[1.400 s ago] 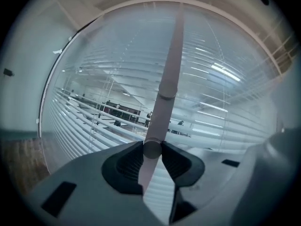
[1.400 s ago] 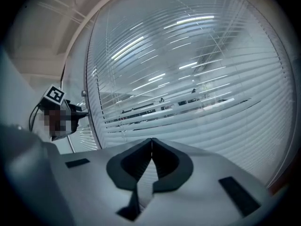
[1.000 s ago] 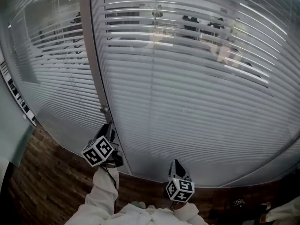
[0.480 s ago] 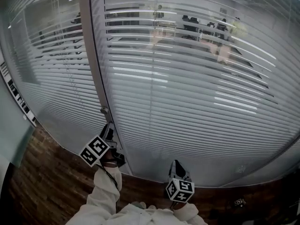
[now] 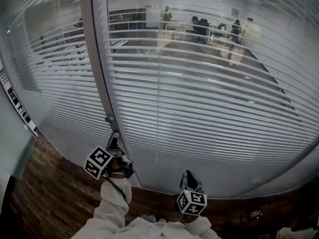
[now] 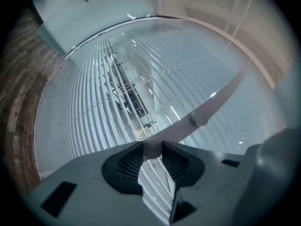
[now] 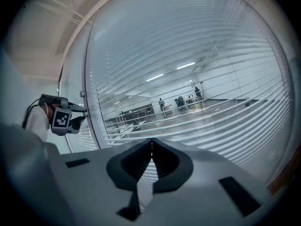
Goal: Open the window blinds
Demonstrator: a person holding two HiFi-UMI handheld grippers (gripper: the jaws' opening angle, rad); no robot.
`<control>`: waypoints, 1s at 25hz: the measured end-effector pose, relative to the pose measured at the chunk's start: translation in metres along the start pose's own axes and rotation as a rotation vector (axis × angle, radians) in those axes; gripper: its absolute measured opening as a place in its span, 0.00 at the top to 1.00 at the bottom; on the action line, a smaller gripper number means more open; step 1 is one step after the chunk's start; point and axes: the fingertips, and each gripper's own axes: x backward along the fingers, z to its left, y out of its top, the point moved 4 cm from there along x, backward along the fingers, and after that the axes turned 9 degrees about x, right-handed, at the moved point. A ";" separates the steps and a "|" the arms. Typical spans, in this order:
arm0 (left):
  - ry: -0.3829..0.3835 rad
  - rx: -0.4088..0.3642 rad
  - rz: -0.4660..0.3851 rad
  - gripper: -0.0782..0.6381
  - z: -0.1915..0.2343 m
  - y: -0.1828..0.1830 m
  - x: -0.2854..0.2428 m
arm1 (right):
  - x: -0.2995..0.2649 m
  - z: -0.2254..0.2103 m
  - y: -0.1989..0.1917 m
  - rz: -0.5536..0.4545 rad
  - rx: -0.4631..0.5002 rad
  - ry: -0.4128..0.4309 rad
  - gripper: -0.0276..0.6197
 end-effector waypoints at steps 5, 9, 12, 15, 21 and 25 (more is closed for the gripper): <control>-0.005 0.012 -0.007 0.72 -0.002 0.001 0.001 | 0.001 -0.001 0.003 0.000 0.002 -0.001 0.94; -0.006 -0.001 -0.004 0.72 -0.004 0.002 0.000 | 0.000 0.001 0.005 0.001 0.003 0.004 0.94; -0.018 -0.017 0.002 0.72 -0.002 0.001 0.001 | -0.001 0.002 0.002 0.003 0.004 0.011 0.94; -0.036 -0.103 0.018 0.72 -0.005 0.001 0.000 | -0.001 0.003 0.004 0.001 0.009 0.018 0.94; -0.019 -0.673 -0.081 0.70 -0.034 -0.003 0.035 | 0.001 0.004 0.011 -0.026 0.048 0.026 0.94; -0.235 -1.087 -0.214 0.71 -0.085 -0.050 0.069 | 0.004 0.007 0.023 -0.062 0.056 0.033 0.94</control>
